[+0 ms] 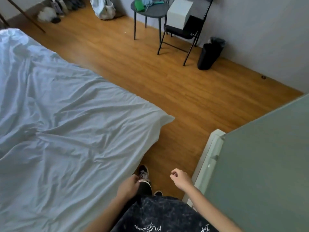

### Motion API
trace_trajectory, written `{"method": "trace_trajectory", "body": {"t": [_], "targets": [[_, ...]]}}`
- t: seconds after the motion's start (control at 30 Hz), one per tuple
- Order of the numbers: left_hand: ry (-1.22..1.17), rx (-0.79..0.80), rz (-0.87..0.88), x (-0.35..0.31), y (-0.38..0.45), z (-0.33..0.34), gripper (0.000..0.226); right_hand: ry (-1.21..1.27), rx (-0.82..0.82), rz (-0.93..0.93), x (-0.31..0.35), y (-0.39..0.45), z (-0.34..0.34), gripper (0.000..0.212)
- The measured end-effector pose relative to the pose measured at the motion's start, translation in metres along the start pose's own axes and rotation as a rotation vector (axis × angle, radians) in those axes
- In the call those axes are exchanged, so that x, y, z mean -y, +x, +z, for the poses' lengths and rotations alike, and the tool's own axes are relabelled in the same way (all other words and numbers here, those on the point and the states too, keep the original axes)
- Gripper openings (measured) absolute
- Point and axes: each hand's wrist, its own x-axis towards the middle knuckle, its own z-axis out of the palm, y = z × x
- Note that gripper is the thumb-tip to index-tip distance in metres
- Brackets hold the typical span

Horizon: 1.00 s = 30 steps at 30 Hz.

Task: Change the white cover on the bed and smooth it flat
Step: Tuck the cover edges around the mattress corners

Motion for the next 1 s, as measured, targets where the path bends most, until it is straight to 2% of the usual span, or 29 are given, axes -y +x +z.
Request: {"method": "trace_trajectory", "body": {"t": [0.33,0.5,0.63,0.77,1.0], "targets": [[0.016,-0.001,0.016,-0.170,0.199,-0.098,0.035,0.029,-0.039,0.062,0.023,0.132,-0.204,0.037],[0.004,-0.027,0.067,-0.263,0.271,-0.164,0.038,-0.006,-0.094,0.033,0.061,0.184,-0.319,0.036],[-0.073,-0.079,0.032,-0.311,0.316,-0.202,0.039,-0.075,-0.058,-0.022,0.097,0.244,-0.390,0.032],[-0.161,-0.107,-0.110,-0.329,0.352,-0.219,0.039,-0.189,0.027,-0.106,0.133,0.317,-0.445,0.030],[-0.540,-0.186,-0.569,-0.365,0.380,-0.220,0.037,-0.432,0.189,-0.279,0.204,0.419,-0.554,0.030]]}}
